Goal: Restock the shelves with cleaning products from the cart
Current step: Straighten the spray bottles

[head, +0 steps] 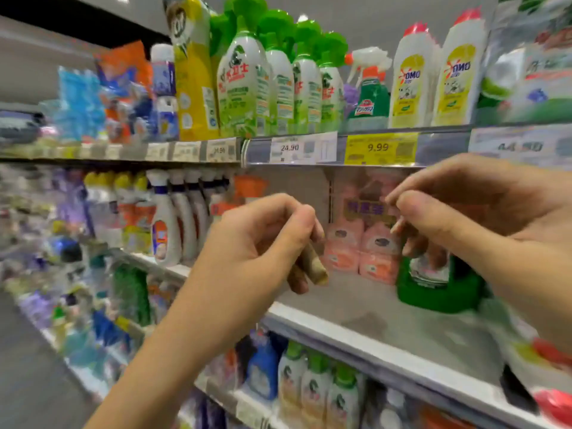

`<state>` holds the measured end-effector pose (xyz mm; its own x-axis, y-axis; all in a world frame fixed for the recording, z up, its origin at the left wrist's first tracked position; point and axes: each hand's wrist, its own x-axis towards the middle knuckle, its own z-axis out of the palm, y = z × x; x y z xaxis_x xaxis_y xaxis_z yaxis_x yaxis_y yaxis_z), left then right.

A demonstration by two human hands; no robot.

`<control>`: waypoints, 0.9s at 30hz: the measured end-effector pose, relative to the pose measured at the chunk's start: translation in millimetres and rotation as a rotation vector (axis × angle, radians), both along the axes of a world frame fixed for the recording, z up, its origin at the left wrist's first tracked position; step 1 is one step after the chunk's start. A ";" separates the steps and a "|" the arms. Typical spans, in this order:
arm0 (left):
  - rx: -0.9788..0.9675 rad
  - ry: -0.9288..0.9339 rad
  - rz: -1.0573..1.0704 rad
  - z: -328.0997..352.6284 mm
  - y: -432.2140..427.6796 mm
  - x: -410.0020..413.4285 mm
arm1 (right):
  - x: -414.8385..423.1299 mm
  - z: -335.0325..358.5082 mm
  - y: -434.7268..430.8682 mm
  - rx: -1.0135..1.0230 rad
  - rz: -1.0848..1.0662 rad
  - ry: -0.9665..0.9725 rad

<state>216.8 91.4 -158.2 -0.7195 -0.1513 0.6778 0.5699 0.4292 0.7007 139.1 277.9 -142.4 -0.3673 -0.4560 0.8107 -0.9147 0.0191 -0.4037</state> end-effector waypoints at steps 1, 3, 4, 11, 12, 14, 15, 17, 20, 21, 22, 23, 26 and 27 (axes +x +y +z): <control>0.024 -0.039 0.040 -13.1 3.3 14.6 | -7.2 -7.1 -9.0 0.026 0.102 -0.087; 0.093 -0.123 0.113 -37.0 5.8 45.1 | 16.6 -42.2 -16.2 -0.007 0.260 -0.205; 0.146 -0.161 0.145 -47.8 6.1 61.6 | 23.8 -54.4 -20.7 0.007 0.291 -0.269; 0.356 -0.246 0.423 -97.8 3.4 182.3 | 107.3 -109.5 -69.5 0.130 0.635 -0.574; 0.386 -0.250 0.463 -102.2 1.7 197.6 | 118.5 -116.2 -78.8 0.123 0.650 -0.590; 0.456 -0.243 0.532 -110.3 -3.0 228.4 | 141.3 -129.4 -98.5 0.133 0.707 -0.640; 0.483 -0.237 0.570 -114.3 -6.1 243.9 | 157.0 -131.9 -109.1 0.165 0.732 -0.666; 0.516 -0.226 0.669 -122.4 -14.3 278.7 | 186.9 -137.6 -132.3 0.178 0.800 -0.713; 0.590 -0.196 0.809 -134.6 -30.0 336.7 | 236.7 -145.0 -168.8 0.229 0.891 -0.766; 0.623 -0.189 0.851 -139.3 -36.2 357.7 | 255.0 -148.9 -180.9 0.269 0.932 -0.789; 0.654 -0.183 0.889 -144.1 -42.7 379.0 | 274.7 -153.0 -193.7 0.312 0.968 -0.808; 0.679 -0.173 0.925 -149.7 -49.0 400.7 | 294.9 -156.6 -206.1 0.358 0.997 -0.818; 0.733 -0.138 1.040 -167.9 -68.0 466.5 | 353.0 -170.6 -242.4 0.466 1.061 -0.856; 0.757 -0.132 1.075 -173.7 -74.3 487.2 | 372.0 -174.9 -253.8 0.495 1.074 -0.870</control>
